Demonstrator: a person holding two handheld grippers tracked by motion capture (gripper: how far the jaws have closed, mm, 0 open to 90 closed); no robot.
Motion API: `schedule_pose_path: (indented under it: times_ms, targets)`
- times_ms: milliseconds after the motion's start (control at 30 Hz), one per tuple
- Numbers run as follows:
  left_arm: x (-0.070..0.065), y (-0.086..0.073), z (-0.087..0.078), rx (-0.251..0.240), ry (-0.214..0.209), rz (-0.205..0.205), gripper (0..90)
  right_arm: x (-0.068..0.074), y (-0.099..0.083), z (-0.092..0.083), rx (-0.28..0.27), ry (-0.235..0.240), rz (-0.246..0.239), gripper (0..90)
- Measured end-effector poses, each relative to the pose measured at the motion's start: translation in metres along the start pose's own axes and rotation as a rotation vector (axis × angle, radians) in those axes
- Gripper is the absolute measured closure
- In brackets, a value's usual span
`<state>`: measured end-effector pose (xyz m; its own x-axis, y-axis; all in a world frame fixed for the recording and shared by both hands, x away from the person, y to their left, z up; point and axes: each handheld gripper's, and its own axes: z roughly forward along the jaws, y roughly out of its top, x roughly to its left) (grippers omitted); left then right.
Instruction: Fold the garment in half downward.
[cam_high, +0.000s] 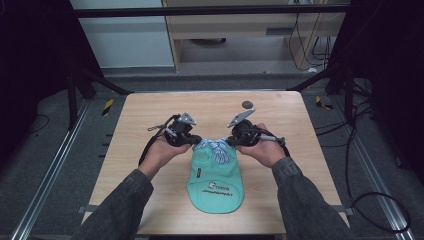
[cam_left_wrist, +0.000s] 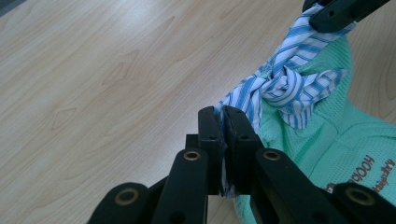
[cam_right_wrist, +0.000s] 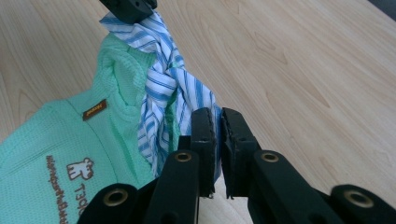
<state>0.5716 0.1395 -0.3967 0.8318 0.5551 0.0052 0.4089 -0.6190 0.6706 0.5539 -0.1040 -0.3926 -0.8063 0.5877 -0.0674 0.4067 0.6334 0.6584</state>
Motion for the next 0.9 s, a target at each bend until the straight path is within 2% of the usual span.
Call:
schedule_pose_path:
  times_ms: [67,133,333,400,467,600,700,867,900]
  targets:
    - [0.001,0.001,-0.001,0.001,0.000,0.005,86.2,-0.001,0.001,-0.001,-0.007,-0.003,-0.001,84.1]
    - [0.002,0.005,-0.002,0.004,0.003,0.027,86.3,-0.002,0.002,-0.002,-0.012,-0.006,-0.005,84.1]
    - [0.004,0.007,-0.003,-0.003,0.009,0.020,86.2,-0.002,0.002,-0.002,-0.019,-0.021,-0.004,83.9]
    - [0.003,0.007,-0.004,-0.002,-0.001,0.027,86.3,-0.001,0.002,-0.002,-0.015,-0.029,0.002,83.9]
    - [0.001,0.007,-0.006,0.001,0.008,0.036,86.3,0.000,0.003,-0.003,-0.009,-0.034,0.000,84.0]
    - [-0.001,0.006,-0.008,-0.011,0.007,0.012,86.3,0.001,0.003,-0.005,-0.010,-0.038,0.008,84.1]
    - [-0.004,0.005,-0.009,-0.013,0.028,0.032,86.2,0.004,0.004,-0.007,-0.014,-0.053,0.003,84.1]
    - [-0.006,0.005,-0.015,-0.006,0.034,0.053,86.1,0.008,0.006,-0.009,-0.014,-0.065,0.006,84.1]
    - [-0.002,0.006,-0.016,-0.005,0.032,0.049,86.1,0.009,0.008,-0.008,-0.015,-0.056,-0.003,84.1]
